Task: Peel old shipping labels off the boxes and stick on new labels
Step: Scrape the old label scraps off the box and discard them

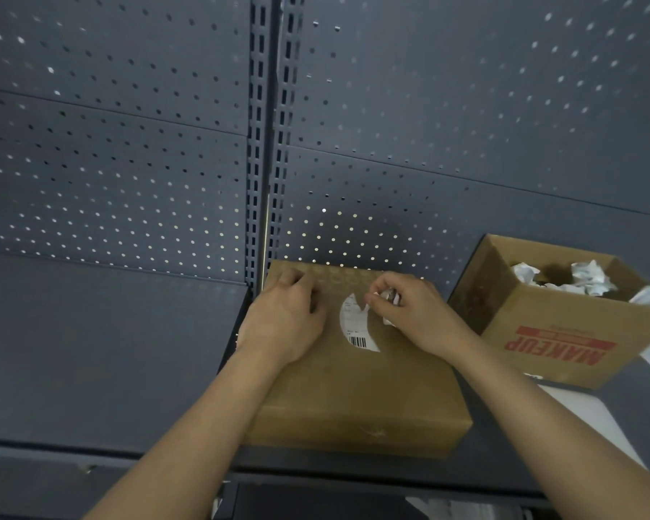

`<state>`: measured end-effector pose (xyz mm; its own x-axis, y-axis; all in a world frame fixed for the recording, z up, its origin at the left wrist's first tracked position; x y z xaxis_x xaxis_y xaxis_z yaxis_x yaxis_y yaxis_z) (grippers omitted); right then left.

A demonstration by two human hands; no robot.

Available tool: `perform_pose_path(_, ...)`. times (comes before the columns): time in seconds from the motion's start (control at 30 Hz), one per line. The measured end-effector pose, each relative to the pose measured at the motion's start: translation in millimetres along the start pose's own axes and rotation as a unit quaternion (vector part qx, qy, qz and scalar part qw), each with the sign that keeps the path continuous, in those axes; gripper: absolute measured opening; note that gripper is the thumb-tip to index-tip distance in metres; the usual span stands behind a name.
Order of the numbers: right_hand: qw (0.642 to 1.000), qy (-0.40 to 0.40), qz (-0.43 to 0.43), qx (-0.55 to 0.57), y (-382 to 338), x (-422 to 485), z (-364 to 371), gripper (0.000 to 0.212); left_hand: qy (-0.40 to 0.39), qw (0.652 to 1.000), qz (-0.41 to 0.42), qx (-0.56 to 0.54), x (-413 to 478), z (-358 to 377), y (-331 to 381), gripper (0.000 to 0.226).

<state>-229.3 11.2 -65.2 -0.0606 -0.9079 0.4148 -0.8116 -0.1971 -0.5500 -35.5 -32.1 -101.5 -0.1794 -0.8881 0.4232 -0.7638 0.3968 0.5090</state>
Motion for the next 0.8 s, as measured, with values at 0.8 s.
perform_pose_path(0.8,0.976,0.072,0.095,0.184,2,-17,-3,0.013,0.003,1.000,0.009,0.006,1,0,3,0.031)
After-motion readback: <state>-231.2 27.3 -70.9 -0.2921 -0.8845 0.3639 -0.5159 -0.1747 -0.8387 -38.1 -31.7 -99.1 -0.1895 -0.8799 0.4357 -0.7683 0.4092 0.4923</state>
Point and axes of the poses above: each hand's wrist, its own x-axis towards the middle knuckle, its own z-axis out of the palm, y = z × x, the point moved 2 cm from there along x, towards the middle knuckle, and after that the axes turned 13 degrees about y, right-handed, at the moved point
